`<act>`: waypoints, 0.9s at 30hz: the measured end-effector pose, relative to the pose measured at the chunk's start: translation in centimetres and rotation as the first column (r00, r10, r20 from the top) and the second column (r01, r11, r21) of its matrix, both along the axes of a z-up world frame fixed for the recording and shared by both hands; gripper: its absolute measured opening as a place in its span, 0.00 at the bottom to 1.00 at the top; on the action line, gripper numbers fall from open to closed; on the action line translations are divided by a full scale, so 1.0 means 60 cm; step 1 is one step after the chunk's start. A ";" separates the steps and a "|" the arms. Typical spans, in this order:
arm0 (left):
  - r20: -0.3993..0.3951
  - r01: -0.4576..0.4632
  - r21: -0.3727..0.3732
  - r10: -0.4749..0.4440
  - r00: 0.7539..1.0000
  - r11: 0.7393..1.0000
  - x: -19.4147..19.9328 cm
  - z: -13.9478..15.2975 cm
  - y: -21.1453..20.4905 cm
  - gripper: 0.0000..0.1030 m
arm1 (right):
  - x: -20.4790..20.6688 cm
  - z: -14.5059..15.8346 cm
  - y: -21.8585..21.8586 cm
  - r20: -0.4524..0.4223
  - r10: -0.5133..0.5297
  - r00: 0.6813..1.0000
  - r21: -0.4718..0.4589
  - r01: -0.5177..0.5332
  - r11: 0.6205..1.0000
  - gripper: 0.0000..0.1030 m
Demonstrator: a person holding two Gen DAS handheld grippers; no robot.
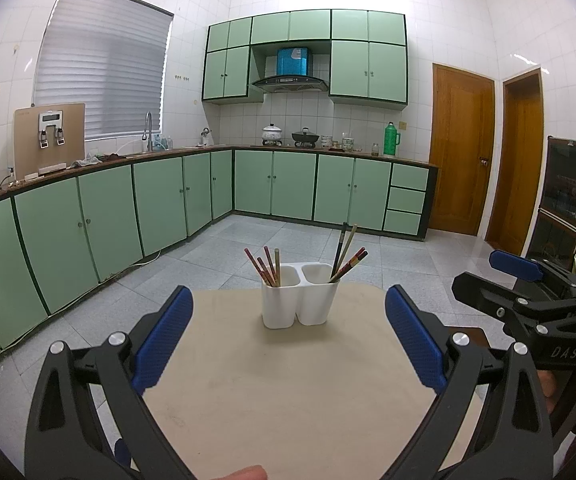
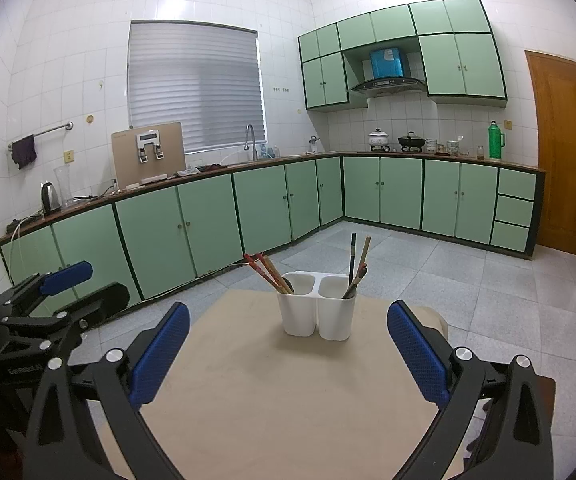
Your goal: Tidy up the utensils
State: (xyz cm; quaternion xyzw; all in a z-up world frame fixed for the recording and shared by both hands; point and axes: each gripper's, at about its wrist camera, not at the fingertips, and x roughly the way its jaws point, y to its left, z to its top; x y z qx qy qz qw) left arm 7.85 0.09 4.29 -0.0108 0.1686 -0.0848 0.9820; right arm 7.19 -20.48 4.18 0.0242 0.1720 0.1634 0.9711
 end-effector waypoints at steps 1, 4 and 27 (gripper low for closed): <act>0.001 -0.001 0.001 0.001 1.000 1.000 0.000 0.000 0.000 0.91 | 0.000 0.000 0.000 0.000 0.000 1.000 0.000 0.000 1.000 0.94; -0.001 0.000 -0.003 0.000 1.000 1.000 -0.001 0.000 0.001 0.91 | 0.002 0.000 0.000 -0.003 0.001 1.000 -0.004 -0.001 1.000 0.94; 0.000 0.000 0.001 0.000 1.000 1.000 -0.002 0.000 0.001 0.91 | 0.003 -0.002 0.002 -0.004 -0.001 1.000 -0.006 0.001 1.000 0.94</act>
